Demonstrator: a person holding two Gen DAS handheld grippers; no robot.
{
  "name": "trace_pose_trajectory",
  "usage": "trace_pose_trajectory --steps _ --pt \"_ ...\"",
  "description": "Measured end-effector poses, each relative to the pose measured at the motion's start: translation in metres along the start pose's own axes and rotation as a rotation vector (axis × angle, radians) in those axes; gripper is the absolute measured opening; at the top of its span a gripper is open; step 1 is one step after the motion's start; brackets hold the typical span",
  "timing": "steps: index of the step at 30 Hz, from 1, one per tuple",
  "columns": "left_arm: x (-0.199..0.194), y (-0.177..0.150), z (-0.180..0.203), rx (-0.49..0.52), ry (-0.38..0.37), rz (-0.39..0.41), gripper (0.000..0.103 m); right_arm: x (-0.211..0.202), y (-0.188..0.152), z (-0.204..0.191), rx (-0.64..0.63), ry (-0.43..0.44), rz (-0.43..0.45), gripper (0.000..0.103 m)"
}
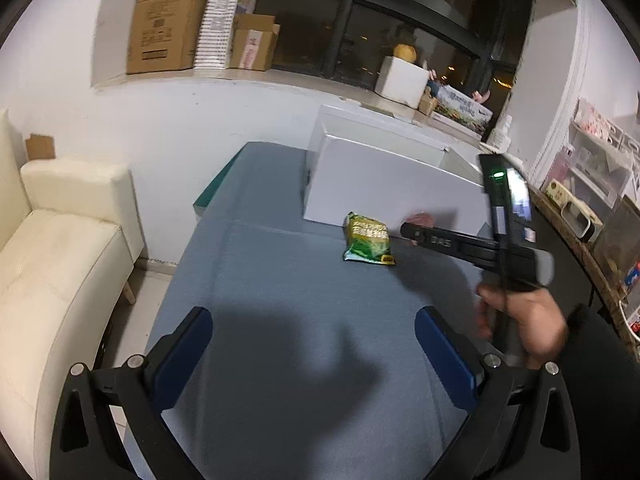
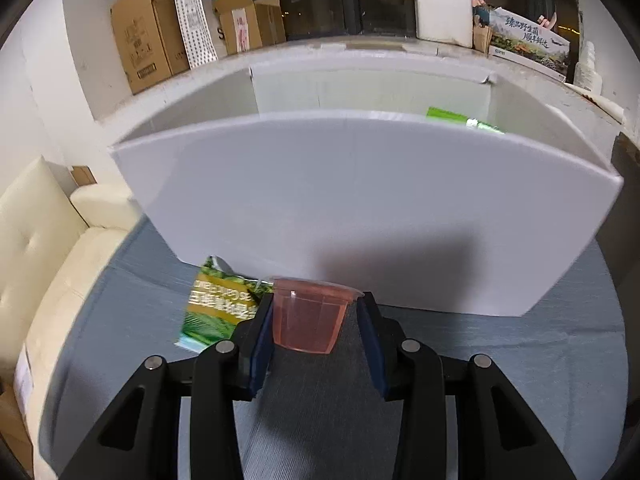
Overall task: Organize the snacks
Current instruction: 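Grasp the pink jelly cup with the right tool, then grasp the green garlic-flavour snack bag with the left tool while the right tool holds its cup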
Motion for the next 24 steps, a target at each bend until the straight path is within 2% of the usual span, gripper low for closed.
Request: trace_pose_trajectory --steps 5,7,11,18,24 --pt "0.031 0.018 0.035 0.074 0.001 -0.014 0.103 -0.058 -0.015 0.010 -0.006 0.011 0.071 0.044" --pt "0.048 0.022 0.048 0.105 0.002 -0.022 0.103 -0.079 -0.016 0.023 0.023 0.026 0.097 0.044" --pt "0.088 0.027 0.068 0.132 0.006 -0.063 0.103 -0.108 -0.025 0.052 0.067 0.002 0.129 0.044" --pt "0.157 0.034 0.096 0.232 0.076 -0.110 0.103 -0.124 -0.037 0.082 0.106 -0.029 0.140 0.044" --pt "0.193 0.040 0.093 0.185 0.116 -0.155 0.103 -0.122 -0.048 0.089 0.116 -0.034 0.130 0.044"
Point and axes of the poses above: each gripper's, at about its wrist camera, not at the fingertips, and x roughly the way its jaws point, z to its right, y to its top, the point moved 6 cm from there along x, roughly the way its jaws point, and after that the axes turned 11 degrees about -x, right-handed, at the moved point
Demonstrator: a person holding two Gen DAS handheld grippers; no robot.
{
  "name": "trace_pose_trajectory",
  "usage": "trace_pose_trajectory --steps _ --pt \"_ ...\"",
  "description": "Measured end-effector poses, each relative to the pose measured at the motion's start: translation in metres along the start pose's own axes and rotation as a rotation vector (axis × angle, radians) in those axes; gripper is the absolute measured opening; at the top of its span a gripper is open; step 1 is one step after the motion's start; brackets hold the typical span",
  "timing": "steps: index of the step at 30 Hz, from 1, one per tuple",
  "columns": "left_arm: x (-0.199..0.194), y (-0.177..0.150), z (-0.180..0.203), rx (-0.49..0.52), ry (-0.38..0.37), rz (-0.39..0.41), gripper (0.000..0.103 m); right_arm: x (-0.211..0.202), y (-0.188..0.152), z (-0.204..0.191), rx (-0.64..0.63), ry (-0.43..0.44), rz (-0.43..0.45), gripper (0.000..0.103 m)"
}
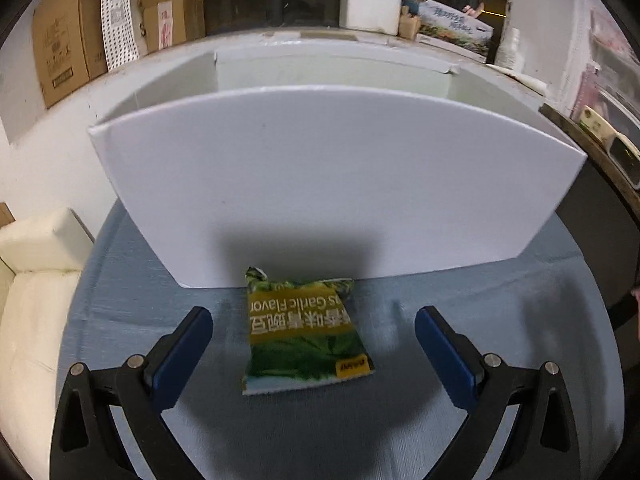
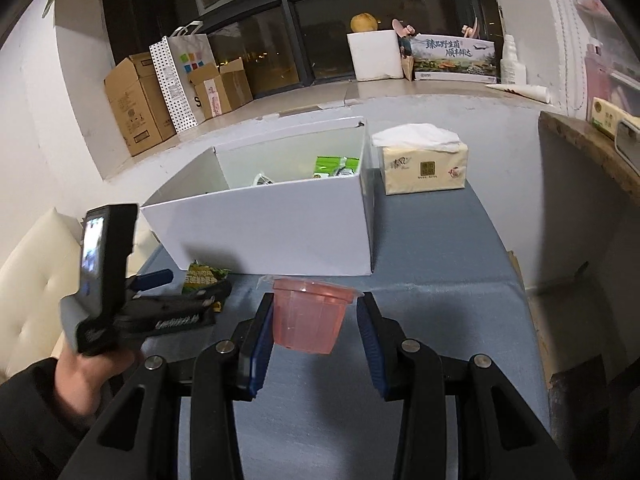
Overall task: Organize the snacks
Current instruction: 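Grasp the green garlic-flavour snack bag with the left tool while the right tool holds its cup, then carry the green bag and pink cup into the white box and open both tools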
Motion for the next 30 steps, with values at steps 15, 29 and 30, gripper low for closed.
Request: trace_pose_trajectory --steps 15,29,30 --pt "-0.001 -0.004 -0.006 0.019 -0.031 -0.012 0.054 0.012 -0.007 -0.006 -0.001 0.008 -0.014 0.044" --pt "-0.124 0.030 0.015 0.066 -0.156 0.201 0.054 0.007 0.039 -0.019 -0.054 0.011 0.056 0.044" --pt "-0.131 0.039 0.017 0.070 -0.158 0.220 0.054 0.005 0.045 -0.019 -0.060 0.008 0.067 0.044"
Point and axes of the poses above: each gripper's, at about its wrist camera, not at the fingertips, and x roughly the way its jaws point, z to its right, y to its top, the point moved 6 cm from there along x, roughly the way its jaws point, and after that the axes turned 11 degrees about -x, right-handed, at the moved point
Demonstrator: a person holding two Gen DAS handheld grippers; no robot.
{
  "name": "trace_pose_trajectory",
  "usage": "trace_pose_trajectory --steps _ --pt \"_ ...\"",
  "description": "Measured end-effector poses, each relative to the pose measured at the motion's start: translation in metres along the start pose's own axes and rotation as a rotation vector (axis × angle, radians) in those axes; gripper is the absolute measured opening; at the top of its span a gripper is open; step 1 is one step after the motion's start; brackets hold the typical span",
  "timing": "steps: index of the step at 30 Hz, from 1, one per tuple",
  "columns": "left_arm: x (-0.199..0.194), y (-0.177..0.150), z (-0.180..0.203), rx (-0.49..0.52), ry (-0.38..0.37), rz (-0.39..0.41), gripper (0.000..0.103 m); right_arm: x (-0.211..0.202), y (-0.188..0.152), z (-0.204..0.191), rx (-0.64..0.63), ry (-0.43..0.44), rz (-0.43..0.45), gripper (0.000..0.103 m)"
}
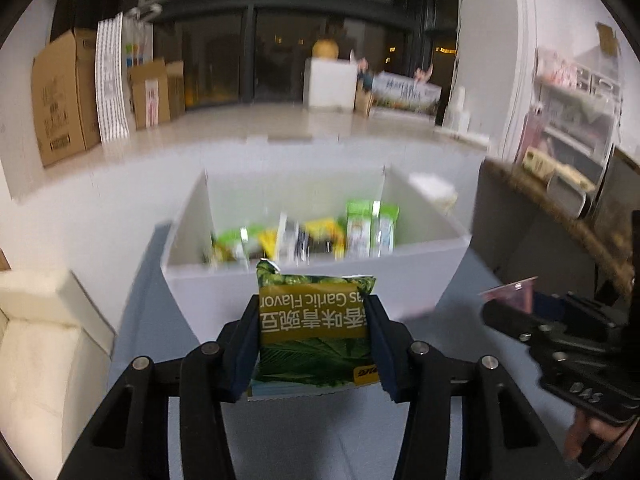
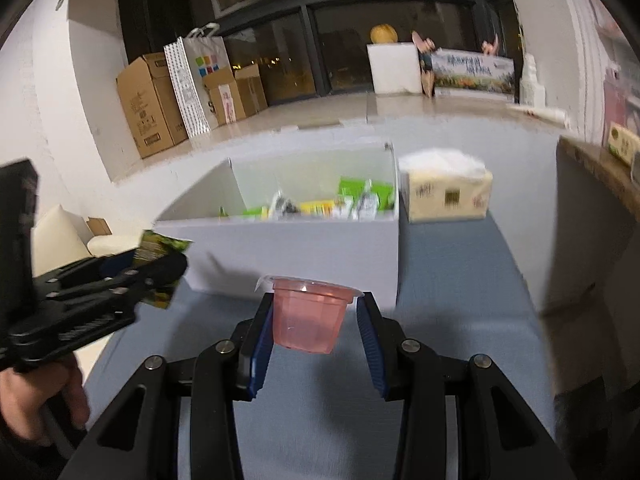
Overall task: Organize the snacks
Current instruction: 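Carry the green bag and pink cup into the white box and open both tools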
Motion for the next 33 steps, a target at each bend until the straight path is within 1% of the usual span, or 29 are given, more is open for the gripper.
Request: trace_pose_trajectory --steps 3,5,9,11,13,19,20,21,22,24,25,28,31,33 --pt "-0.008 0.033 0.005 0.004 -0.005 0.041 0.054 -0.002 0.026 0.003 -0.020 -0.010 0.032 0.044" --pt "-0.006 0.055 0.005 -0.004 0.002 0.054 0.054 0.000 0.046 0.005 -0.040 -0.029 0.052 0.044" --pt "0.013 0.083 0.000 -0.019 0.000 0.048 0.054 0.020 0.078 0.010 -0.058 -0.031 0.048 0.044" --pt "0.024 0.088 -0.005 -0.017 0.009 0.046 0.054 0.030 0.087 0.012 -0.058 -0.040 0.043 0.044" --pt "0.040 0.091 -0.013 -0.031 0.023 0.024 0.054 0.045 0.090 0.015 -0.045 -0.028 0.024 0.044" --pt "0.087 0.081 -0.037 -0.053 0.065 -0.050 0.056 0.088 0.086 0.026 -0.054 -0.059 -0.049 0.045" --pt "0.092 0.079 -0.040 -0.060 0.065 -0.062 0.070 0.093 0.085 0.028 -0.044 -0.057 -0.061 0.047" --pt "0.096 0.077 -0.044 -0.078 0.064 -0.073 0.092 0.096 0.084 0.030 -0.031 -0.056 -0.068 0.058" --pt "0.097 0.077 -0.049 -0.104 0.070 -0.066 0.102 0.097 0.084 0.034 -0.017 -0.062 -0.062 0.079" --pt "0.095 0.077 -0.055 -0.129 0.074 -0.055 0.103 0.093 0.085 0.044 0.024 -0.100 -0.023 0.094" --pt "0.095 0.076 -0.057 -0.135 0.084 -0.064 0.103 0.089 0.086 0.048 0.036 -0.123 0.004 0.097" --pt "0.091 0.075 -0.056 -0.117 0.088 -0.060 0.103 0.084 0.089 0.049 0.032 -0.124 0.021 0.098" --pt "0.083 0.074 -0.050 -0.103 0.077 -0.045 0.103 0.082 0.090 0.045 0.018 -0.111 0.009 0.099" --pt "0.074 0.072 -0.045 -0.104 0.062 -0.037 0.103 0.076 0.088 0.040 0.006 -0.107 0.005 0.103"
Point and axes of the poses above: each gripper's, at about its wrist camera, not at the fingertips, and x roughly the way its jaws point, z to its right, y to its top, the point moved 6 cm from there along x, roughly the way its jaws point, and after that the axes turned 11 degrees about -x, right-handed, at the moved point
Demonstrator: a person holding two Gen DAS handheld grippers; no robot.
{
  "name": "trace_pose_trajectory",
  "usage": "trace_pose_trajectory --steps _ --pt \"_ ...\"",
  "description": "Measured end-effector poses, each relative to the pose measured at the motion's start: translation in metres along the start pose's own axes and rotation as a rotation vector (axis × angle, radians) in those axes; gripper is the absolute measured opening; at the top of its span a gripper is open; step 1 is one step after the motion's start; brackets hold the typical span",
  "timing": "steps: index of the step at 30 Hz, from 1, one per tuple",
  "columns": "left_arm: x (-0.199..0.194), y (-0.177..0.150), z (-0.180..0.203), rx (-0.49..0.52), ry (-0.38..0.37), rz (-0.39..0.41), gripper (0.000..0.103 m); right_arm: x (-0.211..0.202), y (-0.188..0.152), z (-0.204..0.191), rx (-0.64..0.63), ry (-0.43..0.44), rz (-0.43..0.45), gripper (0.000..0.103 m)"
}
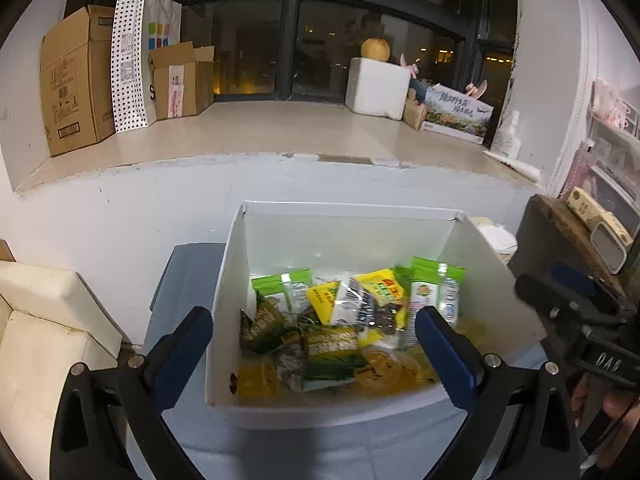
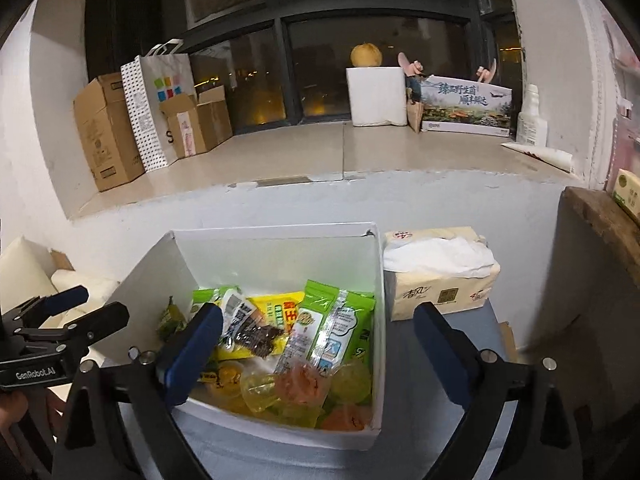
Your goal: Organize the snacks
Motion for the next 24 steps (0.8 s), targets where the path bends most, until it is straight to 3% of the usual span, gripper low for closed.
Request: trace_pose_trajectory --steps 5,12,15,18,21,24 --pt "-0.036 -0.015 0.009 0.010 -0.012 0.023 0.103 -0.037 -0.011 -0.012 -0.048 0.011 0.022 0.103" --pt "-0.123 -0.066 0.019 0.006 -0.027 0.077 0.103 -0.115 -0.036 -0.019 -0.008 0.094 0.084 0.103" --pt "-0.152 -0.077 0.022 0.005 -0.021 0.089 0.103 -0.149 -0.053 -0.023 0.008 0.113 0.097 0.103" --pt "-0.185 -0.085 0.027 0.025 0.033 0.142 0.103 -0.168 -0.066 -0.028 0.036 0.158 0.079 0.103" --pt "-0.216 -0.098 0.034 0.028 0.027 0.185 0.103 -0.196 -0.076 -0.039 -0.028 0.117 0.101 0.103" --pt "-0.239 -0.113 0.034 0.005 0.015 0.191 0.103 -0.221 -0.087 -0.046 -0.052 0.130 0.118 0.103"
Point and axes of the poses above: each gripper's, at about its wrist camera, not at the fingertips, and x roughly the way its jaws point, z to its right, y to its top, the point moved 6 cm from there along x, roughly the way its jaws point, and after that the axes turned 11 degrees about -x, right-handed, at the moved point
